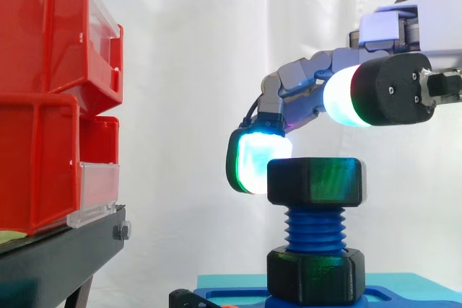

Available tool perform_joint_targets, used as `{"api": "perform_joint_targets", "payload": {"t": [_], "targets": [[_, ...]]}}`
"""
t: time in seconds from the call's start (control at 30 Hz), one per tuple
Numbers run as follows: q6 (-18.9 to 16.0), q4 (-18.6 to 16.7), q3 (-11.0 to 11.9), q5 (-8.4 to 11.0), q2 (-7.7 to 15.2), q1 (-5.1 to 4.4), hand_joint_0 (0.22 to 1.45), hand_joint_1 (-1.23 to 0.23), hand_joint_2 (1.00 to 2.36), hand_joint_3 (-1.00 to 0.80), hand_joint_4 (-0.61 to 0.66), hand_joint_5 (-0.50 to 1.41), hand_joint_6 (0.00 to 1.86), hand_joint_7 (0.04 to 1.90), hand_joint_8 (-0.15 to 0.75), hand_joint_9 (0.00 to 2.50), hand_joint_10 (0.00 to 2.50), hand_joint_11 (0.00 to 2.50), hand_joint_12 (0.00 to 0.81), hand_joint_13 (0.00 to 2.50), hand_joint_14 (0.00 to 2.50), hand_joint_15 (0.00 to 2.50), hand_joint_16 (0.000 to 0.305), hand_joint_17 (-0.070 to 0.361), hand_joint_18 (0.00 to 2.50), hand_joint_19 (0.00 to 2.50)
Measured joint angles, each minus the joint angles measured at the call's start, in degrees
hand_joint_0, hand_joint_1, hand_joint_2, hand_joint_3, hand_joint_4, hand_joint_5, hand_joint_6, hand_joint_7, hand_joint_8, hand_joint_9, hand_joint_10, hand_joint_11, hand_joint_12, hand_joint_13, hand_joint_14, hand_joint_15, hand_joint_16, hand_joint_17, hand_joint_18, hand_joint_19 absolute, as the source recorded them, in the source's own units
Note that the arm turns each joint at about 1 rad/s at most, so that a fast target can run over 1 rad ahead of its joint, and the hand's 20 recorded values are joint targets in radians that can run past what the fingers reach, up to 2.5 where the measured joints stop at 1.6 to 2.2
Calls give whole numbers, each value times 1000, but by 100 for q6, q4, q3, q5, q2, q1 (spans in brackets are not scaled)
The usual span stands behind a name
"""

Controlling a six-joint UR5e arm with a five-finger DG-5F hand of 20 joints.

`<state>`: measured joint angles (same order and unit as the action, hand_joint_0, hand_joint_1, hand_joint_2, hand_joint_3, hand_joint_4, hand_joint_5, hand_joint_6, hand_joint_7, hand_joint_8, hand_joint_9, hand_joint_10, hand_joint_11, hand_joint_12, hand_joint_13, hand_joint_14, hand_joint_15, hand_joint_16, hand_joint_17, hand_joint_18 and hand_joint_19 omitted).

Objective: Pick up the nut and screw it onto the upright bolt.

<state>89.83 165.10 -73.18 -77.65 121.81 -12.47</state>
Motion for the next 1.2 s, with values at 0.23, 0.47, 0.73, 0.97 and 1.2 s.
{"api": "perform_joint_targets", "payload": {"t": [0.23, 0.47, 0.73, 0.97, 1.2], "targets": [[-5, 134, 4, -95, -5, 94, 527, -185, 1000, -500, 272, -17, 503, 1331, 293, 657, 0, 0, 221, 427, 0, 0, 20, 46, 106, 0], [-9, 206, 8, -142, -7, 165, 532, -157, 1000, -500, 225, 7, 503, 1349, 293, 765, 0, 0, 207, 487, 0, 0, 17, 39, 150, 0], [-1, 506, 413, -349, -14, 224, 520, -115, 1000, -500, 291, -100, 504, 1003, 287, 699, 0, 0, 238, 461, 0, 0, 21, 48, 126, 0], [22, 876, 710, -401, -4, 205, 509, -97, 1000, -500, 228, -147, 502, 742, 263, 593, 0, 0, 267, 387, 0, 0, 26, 59, 54, 0], [54, 479, 598, -408, 26, 134, 501, -59, 1000, -500, 207, -163, 502, 656, 243, 497, 0, 0, 299, 299, 0, 0, 32, 72, 0, 0]]}}
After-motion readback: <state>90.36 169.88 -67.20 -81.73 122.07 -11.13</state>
